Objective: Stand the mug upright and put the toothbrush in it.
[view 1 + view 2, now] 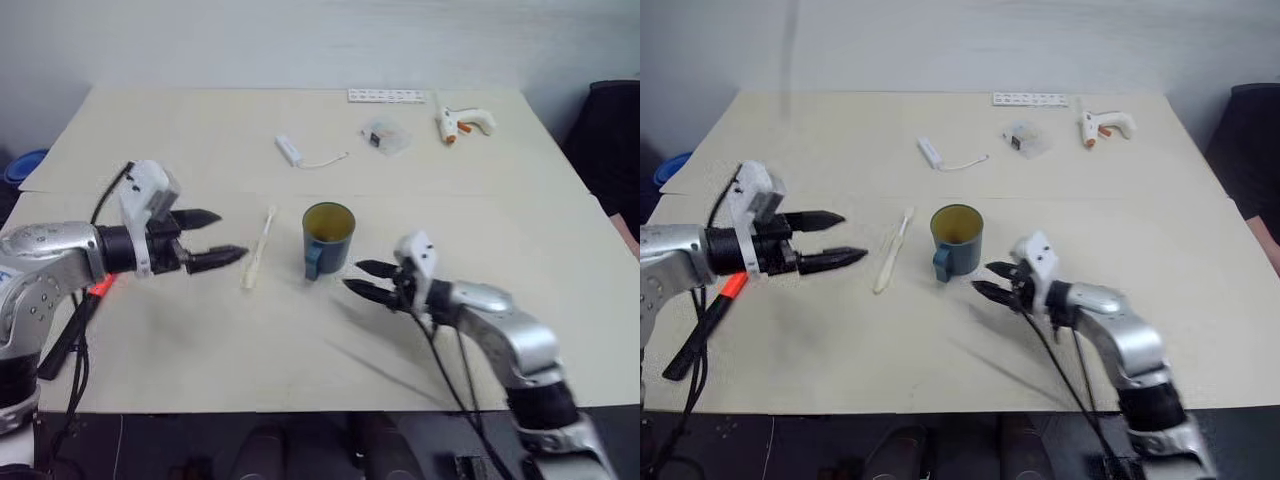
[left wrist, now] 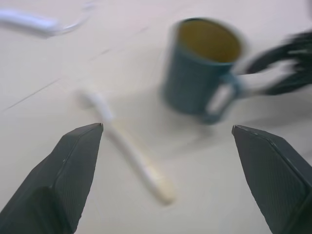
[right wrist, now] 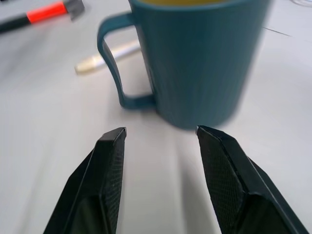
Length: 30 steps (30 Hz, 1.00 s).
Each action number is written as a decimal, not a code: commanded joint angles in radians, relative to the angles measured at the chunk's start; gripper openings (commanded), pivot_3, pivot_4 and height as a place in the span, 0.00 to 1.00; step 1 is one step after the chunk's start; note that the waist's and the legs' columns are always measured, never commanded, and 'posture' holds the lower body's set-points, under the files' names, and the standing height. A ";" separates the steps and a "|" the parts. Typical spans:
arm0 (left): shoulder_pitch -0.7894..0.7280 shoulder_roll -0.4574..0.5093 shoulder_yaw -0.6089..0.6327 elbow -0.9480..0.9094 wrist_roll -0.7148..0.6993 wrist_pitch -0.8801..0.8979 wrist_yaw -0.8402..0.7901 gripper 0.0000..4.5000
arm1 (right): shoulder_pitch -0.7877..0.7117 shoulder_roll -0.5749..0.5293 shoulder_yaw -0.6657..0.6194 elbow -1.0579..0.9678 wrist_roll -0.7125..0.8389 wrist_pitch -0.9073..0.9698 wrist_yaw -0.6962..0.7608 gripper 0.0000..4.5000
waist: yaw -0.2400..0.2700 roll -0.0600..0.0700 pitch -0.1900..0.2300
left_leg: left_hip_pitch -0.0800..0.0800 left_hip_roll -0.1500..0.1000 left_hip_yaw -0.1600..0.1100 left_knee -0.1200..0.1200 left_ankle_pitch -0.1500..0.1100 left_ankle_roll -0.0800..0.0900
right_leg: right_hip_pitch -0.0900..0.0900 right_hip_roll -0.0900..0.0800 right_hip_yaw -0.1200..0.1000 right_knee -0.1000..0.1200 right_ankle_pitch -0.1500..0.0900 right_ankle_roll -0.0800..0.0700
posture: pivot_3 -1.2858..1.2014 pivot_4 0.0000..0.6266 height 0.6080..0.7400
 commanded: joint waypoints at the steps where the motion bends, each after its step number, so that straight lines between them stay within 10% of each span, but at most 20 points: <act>1: -0.140 -0.084 -0.051 0.073 0.058 0.120 0.144 1.00 | 0.032 -0.125 -0.140 -0.239 0.236 0.111 0.116 0.54 | 0.006 0.000 0.000 | 0.000 0.000 0.000 0.000 0.000 0.000 | 0.000 0.000 0.000 0.000 0.000 0.000 | 0.52 0.24 1.00; 18: -0.414 -0.474 -0.351 0.567 0.362 0.095 0.291 1.00 | -0.096 -0.245 -0.297 -0.351 0.463 0.130 -0.058 0.54 | 0.021 -0.002 -0.001 | 0.001 0.000 0.001 0.001 0.001 -0.001 | 0.000 0.000 0.003 -0.002 0.001 0.001 | 0.52 0.24 1.00; 30: -0.402 -0.488 -0.330 0.585 0.413 0.097 0.235 0.29 | -0.049 -0.303 -0.321 -0.374 0.511 0.143 -0.106 0.55 | 0.023 -0.002 -0.001 | 0.001 0.000 0.001 0.001 0.001 -0.001 | 0.000 0.000 0.003 -0.002 0.001 0.001 | 0.52 0.24 1.00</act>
